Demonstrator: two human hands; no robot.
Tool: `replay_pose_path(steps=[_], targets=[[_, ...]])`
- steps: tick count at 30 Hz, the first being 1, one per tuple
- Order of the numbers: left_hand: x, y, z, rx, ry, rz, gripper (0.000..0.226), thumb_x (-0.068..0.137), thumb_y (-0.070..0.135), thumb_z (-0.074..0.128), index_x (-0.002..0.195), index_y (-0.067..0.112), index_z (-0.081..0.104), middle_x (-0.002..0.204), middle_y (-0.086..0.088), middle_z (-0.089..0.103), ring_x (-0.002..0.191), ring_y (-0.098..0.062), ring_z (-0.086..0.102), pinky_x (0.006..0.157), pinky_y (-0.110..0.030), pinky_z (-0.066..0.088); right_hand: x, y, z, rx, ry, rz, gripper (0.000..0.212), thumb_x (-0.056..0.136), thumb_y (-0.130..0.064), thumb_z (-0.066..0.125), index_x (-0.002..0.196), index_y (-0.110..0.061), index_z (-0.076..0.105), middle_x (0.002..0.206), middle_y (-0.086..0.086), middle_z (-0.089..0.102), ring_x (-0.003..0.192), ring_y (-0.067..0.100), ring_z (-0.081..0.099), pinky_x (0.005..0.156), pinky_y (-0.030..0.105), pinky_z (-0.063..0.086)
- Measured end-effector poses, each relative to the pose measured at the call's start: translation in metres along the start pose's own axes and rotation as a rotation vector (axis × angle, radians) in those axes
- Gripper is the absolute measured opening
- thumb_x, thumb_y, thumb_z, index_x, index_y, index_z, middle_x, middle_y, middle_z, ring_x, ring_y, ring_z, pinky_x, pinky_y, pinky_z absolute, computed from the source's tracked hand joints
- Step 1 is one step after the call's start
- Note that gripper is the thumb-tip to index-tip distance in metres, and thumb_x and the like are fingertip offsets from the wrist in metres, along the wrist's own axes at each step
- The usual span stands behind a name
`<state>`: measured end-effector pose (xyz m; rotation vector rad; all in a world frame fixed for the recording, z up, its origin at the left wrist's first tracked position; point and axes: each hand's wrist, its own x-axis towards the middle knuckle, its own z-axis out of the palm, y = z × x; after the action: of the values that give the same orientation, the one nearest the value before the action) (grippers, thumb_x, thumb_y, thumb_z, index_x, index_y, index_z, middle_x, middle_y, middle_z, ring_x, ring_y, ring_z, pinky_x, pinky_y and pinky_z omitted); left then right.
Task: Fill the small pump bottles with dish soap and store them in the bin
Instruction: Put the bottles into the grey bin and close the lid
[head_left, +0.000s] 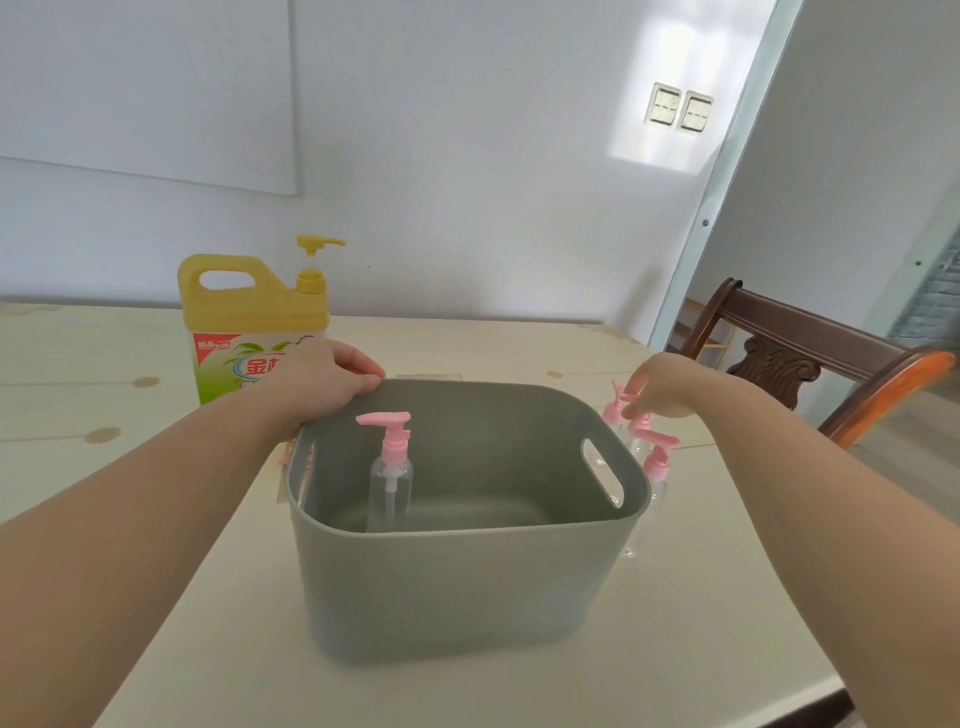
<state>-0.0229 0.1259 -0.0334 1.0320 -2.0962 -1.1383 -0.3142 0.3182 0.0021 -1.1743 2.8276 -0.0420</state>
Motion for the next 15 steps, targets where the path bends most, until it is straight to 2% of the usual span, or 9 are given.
replay_pose_path(steps=[2,4,6,8,12,15], targets=[[-0.001,0.001,0.0,-0.008,-0.007,-0.007,0.009,0.088,0.017,0.063,0.083,0.023,0.067,0.089,0.001,0.065,0.075,-0.01,0.058,0.055,-0.02,0.042,0.004,0.004,0.003,-0.032,-0.04,0.03,0.037,0.086,-0.014,0.068,0.122,-0.008,0.064,0.117,0.009,0.065,0.102,0.025,0.065,0.089,0.03,0.053],[-0.001,0.002,0.0,-0.01,-0.013,-0.011,0.008,0.088,0.018,0.063,0.084,0.022,0.068,0.09,0.001,0.065,0.076,-0.011,0.058,0.054,-0.02,0.042,0.006,0.005,0.005,-0.075,-0.031,0.042,0.031,0.084,-0.012,0.068,0.114,-0.006,0.068,0.107,0.009,0.069,0.094,0.023,0.068,0.081,0.029,0.056],[-0.001,0.002,-0.001,-0.02,-0.014,-0.016,0.007,0.088,0.018,0.064,0.084,0.022,0.068,0.09,0.001,0.065,0.076,-0.011,0.058,0.054,-0.02,0.042,0.006,0.003,0.006,-0.082,0.02,0.038,0.024,0.084,-0.011,0.068,0.107,-0.007,0.071,0.099,0.009,0.072,0.092,0.021,0.069,0.07,0.024,0.051],[-0.001,0.001,-0.001,-0.025,-0.013,-0.018,0.008,0.088,0.017,0.064,0.083,0.023,0.068,0.09,0.001,0.065,0.076,-0.011,0.058,0.055,-0.02,0.042,0.006,0.002,0.006,-0.055,0.062,0.035,0.021,0.085,-0.009,0.067,0.105,-0.007,0.072,0.101,0.01,0.072,0.094,0.023,0.068,0.068,0.025,0.047],[0.0,0.001,-0.002,-0.032,-0.018,-0.031,0.005,0.087,0.017,0.065,0.087,0.02,0.069,0.093,-0.001,0.065,0.076,-0.012,0.058,0.055,-0.021,0.044,0.008,-0.007,-0.002,0.093,0.225,0.043,0.022,0.086,-0.002,0.062,0.104,-0.007,0.072,0.101,0.007,0.071,0.087,0.023,0.065,0.072,0.031,0.053],[0.001,0.001,-0.004,-0.014,-0.028,-0.036,0.004,0.086,0.018,0.066,0.086,0.02,0.069,0.092,-0.002,0.066,0.078,-0.014,0.059,0.057,-0.023,0.045,0.003,-0.021,-0.014,0.289,0.386,0.022,0.025,0.087,0.002,0.058,0.106,-0.01,0.068,0.094,-0.003,0.064,0.073,0.013,0.056,0.054,0.023,0.041]])
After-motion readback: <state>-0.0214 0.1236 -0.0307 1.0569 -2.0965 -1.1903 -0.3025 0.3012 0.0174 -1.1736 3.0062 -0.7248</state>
